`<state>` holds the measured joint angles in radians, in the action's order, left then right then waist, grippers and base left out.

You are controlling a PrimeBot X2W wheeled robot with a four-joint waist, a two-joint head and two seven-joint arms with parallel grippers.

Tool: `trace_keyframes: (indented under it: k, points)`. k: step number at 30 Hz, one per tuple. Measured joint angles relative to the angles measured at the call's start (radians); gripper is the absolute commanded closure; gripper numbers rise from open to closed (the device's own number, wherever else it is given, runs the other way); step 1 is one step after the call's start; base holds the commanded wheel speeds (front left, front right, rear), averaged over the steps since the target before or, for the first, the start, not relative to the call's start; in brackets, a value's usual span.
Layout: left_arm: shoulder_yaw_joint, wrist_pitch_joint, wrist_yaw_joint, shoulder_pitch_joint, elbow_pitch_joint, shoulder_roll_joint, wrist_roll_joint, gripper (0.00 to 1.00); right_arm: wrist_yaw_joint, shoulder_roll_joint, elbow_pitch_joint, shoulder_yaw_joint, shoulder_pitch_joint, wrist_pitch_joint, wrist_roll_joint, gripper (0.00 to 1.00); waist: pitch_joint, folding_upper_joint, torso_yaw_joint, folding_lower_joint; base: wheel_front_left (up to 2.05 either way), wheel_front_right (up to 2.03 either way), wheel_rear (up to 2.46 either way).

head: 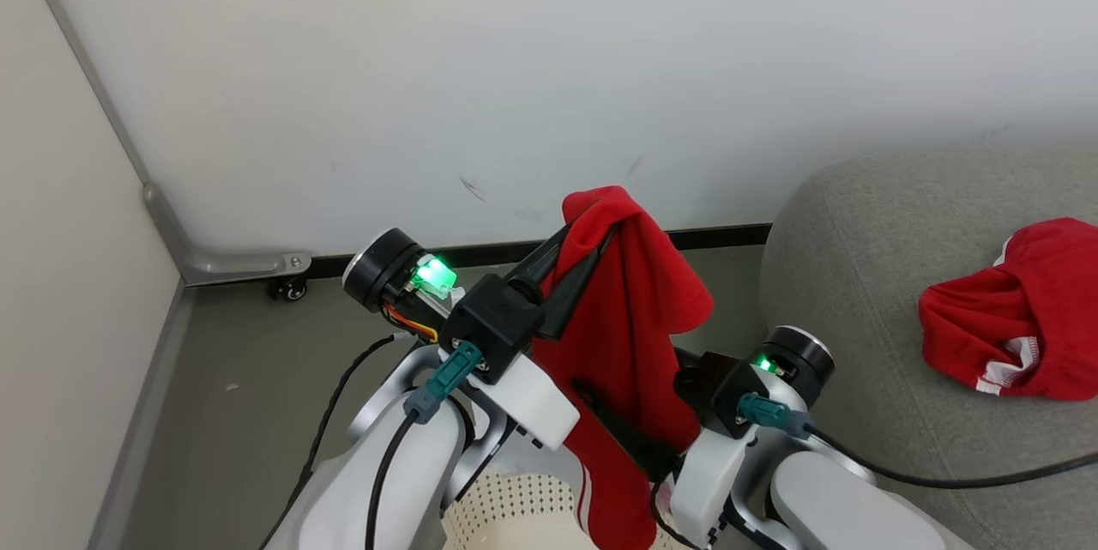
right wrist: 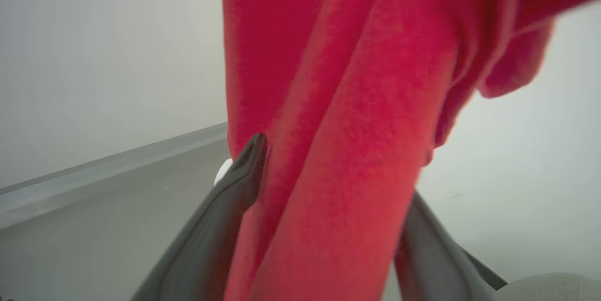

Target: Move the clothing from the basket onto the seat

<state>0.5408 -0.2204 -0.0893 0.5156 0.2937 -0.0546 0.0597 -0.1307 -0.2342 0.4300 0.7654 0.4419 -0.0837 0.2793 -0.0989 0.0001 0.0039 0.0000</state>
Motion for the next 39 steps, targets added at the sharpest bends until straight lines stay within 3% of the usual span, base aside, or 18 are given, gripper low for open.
trace_keyframes:
  k: [2, 4, 6, 7, 19, 28, 29, 30, 31, 32, 33, 39]
  points:
    - [0.007, 0.000, 0.000, 0.000, 0.000, 0.002, 0.005, 1.00, 0.000, 0.010, 0.026, 0.015, 0.010, 0.000, -0.002, 0.00, -0.002, 0.0000, 0.004, 0.0000, 0.00, 0.00, 0.00]
    - [0.015, 0.002, 0.000, 0.001, -0.001, 0.002, 0.010, 1.00, 0.000, 0.014, 0.042, 0.025, 0.018, 0.000, -0.013, 0.54, -0.004, 0.0000, 0.008, 0.0000, 0.00, 0.00, 0.00]
    - [0.020, 0.007, 0.000, 0.001, -0.001, 0.002, 0.012, 1.00, 0.000, 0.018, 0.063, 0.036, 0.028, -0.002, -0.018, 0.76, -0.004, 0.0000, 0.011, 0.0000, 0.00, 0.00, 0.00]
    - [0.024, 0.010, 0.000, 0.001, 0.000, 0.003, 0.020, 1.00, 0.000, 0.019, 0.067, 0.044, 0.035, -0.002, -0.018, 1.00, -0.004, 0.0000, 0.013, 0.0000, 0.00, 0.00, 0.00]
    - [0.010, 0.041, 0.000, 0.001, 0.106, 0.002, 0.044, 1.00, 0.000, 0.039, 0.097, 0.124, 0.033, -0.024, 0.038, 1.00, 0.003, 0.0000, 0.000, 0.0000, 0.00, 0.00, 0.00]
    - [-0.026, 0.071, 0.000, -0.006, 0.214, -0.005, 0.077, 1.00, 0.000, 0.015, 0.056, 0.091, 0.004, -0.075, 0.146, 1.00, 0.008, -0.0001, -0.038, 0.0000, 0.00, 0.00, 0.00]
    - [-0.029, 0.071, 0.000, -0.009, 0.222, -0.005, 0.084, 0.95, 0.000, 0.009, 0.051, 0.078, -0.003, -0.077, 0.155, 1.00, 0.008, 0.0000, -0.042, 0.0000, 0.00, 0.00, 0.00]
    - [-0.033, 0.071, 0.000, -0.014, 0.227, -0.006, 0.089, 0.63, 0.000, 0.002, 0.048, 0.065, -0.010, -0.083, 0.162, 1.00, 0.009, 0.0000, -0.047, 0.0000, 0.00, 0.00, 0.00]
    - [-0.035, 0.070, 0.000, -0.020, 0.232, -0.007, 0.090, 0.52, 0.000, -0.005, 0.045, 0.049, -0.015, -0.089, 0.167, 1.00, 0.010, 0.0000, -0.051, 0.0000, 0.00, 0.00, 0.00]
    - [-0.035, 0.070, 0.000, -0.023, 0.237, -0.008, 0.090, 0.05, 0.000, -0.016, 0.040, 0.035, -0.015, -0.094, 0.173, 1.00, 0.011, 0.0000, -0.056, 0.0000, 0.00, 0.00, 0.00]
    - [-0.036, 0.067, 0.000, -0.023, 0.240, -0.009, 0.090, 0.00, 0.000, -0.028, 0.033, 0.016, -0.015, -0.097, 0.177, 1.00, 0.011, -0.0001, -0.060, 0.0000, 0.00, 0.00, 0.00]
    - [-0.058, 0.053, 0.000, -0.027, 0.256, -0.009, 0.115, 0.00, 0.000, -0.086, 0.027, -0.092, -0.015, -0.113, 0.190, 1.00, 0.018, -0.0001, -0.080, 0.0000, 0.00, 0.00, 0.00]
